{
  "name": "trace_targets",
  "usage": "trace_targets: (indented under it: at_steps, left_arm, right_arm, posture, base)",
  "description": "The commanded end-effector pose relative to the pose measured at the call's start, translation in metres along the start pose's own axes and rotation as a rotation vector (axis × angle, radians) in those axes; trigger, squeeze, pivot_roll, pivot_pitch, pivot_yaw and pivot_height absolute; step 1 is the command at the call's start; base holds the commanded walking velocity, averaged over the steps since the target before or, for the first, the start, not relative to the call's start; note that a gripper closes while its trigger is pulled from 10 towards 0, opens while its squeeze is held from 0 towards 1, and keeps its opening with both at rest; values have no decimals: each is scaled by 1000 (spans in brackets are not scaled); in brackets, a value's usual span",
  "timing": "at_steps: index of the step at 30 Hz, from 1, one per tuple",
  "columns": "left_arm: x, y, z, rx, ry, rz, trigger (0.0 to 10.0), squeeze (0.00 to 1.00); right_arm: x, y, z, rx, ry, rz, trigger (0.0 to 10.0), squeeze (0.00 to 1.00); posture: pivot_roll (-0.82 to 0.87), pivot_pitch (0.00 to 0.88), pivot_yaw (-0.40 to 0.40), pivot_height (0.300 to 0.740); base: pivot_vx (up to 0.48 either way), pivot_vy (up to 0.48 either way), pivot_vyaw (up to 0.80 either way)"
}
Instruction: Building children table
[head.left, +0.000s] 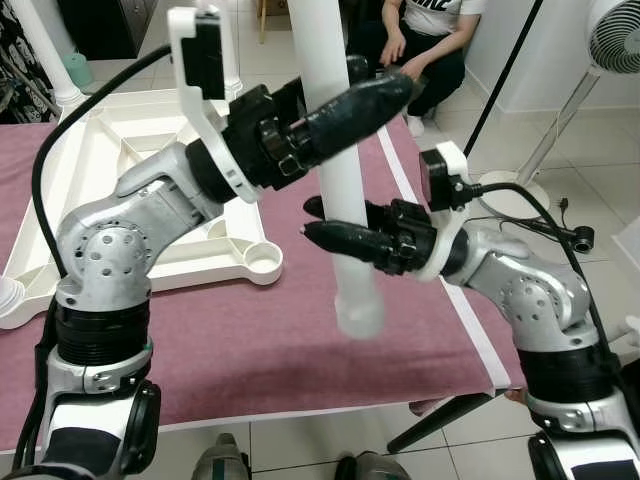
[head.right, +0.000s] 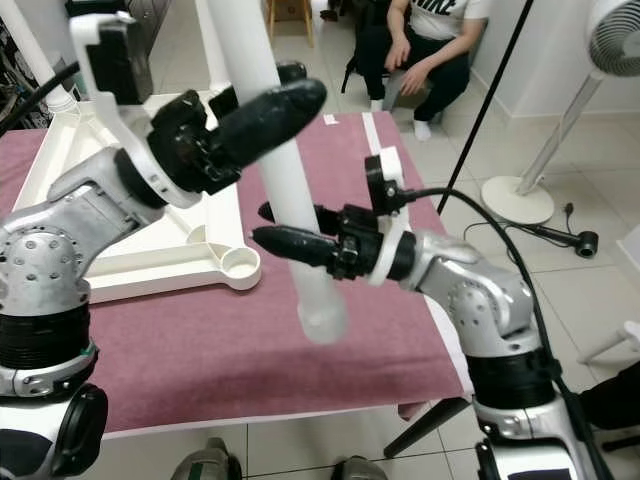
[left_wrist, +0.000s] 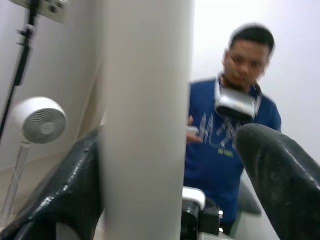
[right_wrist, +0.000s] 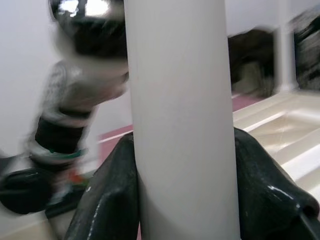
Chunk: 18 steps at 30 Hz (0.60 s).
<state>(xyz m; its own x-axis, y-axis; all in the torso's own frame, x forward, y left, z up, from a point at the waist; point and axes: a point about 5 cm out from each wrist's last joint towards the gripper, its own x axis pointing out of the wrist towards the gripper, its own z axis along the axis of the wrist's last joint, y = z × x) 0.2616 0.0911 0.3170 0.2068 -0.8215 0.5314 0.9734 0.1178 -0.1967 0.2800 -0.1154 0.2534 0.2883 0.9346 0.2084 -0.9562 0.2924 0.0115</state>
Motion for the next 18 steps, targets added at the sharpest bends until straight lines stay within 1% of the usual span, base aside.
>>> trace_targets:
  at_steps: [1, 2, 3, 4, 6, 7, 8, 9, 10, 11, 12, 13, 14, 15, 16, 17, 18]
  left_arm:
    - [-5, -1, 3, -41, -35, -12, 10000, 0]
    - [-8, 2, 5, -38, -64, 23, 10000, 0]
    - [-10, 11, 5, -34, -87, 101, 10000, 0]
    - [-12, 18, 4, -22, -101, 176, 10000, 0]
    - [-12, 18, 4, -22, -101, 176, 10000, 0]
    - [-13, 36, 1, -15, -125, 352, 10000, 0]
    - [-13, 44, -1, 15, -117, 440, 10000, 0]
    - [-13, 50, -2, 28, -112, 508, 10000, 0]
    - [-13, 50, -2, 28, -112, 508, 10000, 0]
    - [-11, 59, -9, 107, -15, 623, 10000, 0]
    - [-11, 59, -9, 107, -15, 623, 10000, 0]
    - [-7, 65, -17, 209, 109, 696, 10000, 0]
    - [-4, 69, -23, 276, 192, 735, 10000, 0]
    - [-4, 69, -23, 276, 192, 735, 10000, 0]
    - [1, 69, -26, 348, 248, 742, 10000, 0]
    - [1, 69, -26, 348, 248, 742, 10000, 0]
    - [8, 65, -26, 367, 256, 715, 10000, 0]
  right_arm:
    - [-17, -23, 8, -46, -46, -209, 3490, 0]
    - [-18, -27, 10, -82, -45, -260, 10000, 0]
    - [-19, -33, 10, -145, -37, -330, 10000, 0]
    - [-19, -35, 10, -184, -36, -378, 10000, 0]
    - [-19, -35, 10, -184, -36, -378, 10000, 0]
    - [-14, -35, 5, -245, -23, -422, 10000, 0]
    - [-12, -33, 2, -262, -16, -429, 10000, 0]
    - [-10, -32, 0, -270, -12, -443, 10000, 0]
    - [-10, -32, 0, -270, -12, -443, 10000, 0]
    - [-7, -30, -5, -296, 9, -441, 10000, 0]
    - [-7, -30, -5, -296, 9, -441, 10000, 0]
    - [-3, -26, -11, -316, 32, -431, 10000, 0]
    - [0, -25, -15, -331, 46, -423, 10000, 0]
    - [0, -25, -15, -331, 46, -423, 10000, 0]
    - [3, -23, -22, -348, 78, -406, 10000, 0]
    - [3, -23, -22, -348, 78, -406, 10000, 0]
    - [7, -24, -30, -356, 114, -401, 10000, 0]
  posture:
    - [23, 0, 38, 740]
    - [24, 0, 34, 740]
    - [25, 0, 34, 740]
    - [25, 0, 33, 740]
    - [25, 0, 33, 740]
    - [24, 0, 31, 740]
    - [24, 0, 31, 740]
    - [23, 0, 31, 740]
    - [23, 0, 31, 740]
    - [23, 0, 30, 740]
    - [23, 0, 30, 740]
    - [23, 0, 30, 740]
    - [23, 0, 30, 740]
    - [23, 0, 30, 740]
    - [27, 0, 28, 740]
    - [27, 0, 28, 740]
    - [28, 0, 32, 740]
  base:
    - [0, 0, 0]
    - [0, 0, 0]
    - [0, 0, 0]
    - [0, 0, 0]
    - [0, 0, 0]
    - [0, 0, 0]
    - [0, 0, 0]
    - [0, 0, 0]
    - [0, 0, 0]
    - [0, 0, 0]
    - [0, 0, 0]
    - [0, 0, 0]
    - [0, 0, 0]
    - [0, 0, 0]
    - [0, 0, 0]
    - [0, 0, 0]
    - [0, 0, 0]
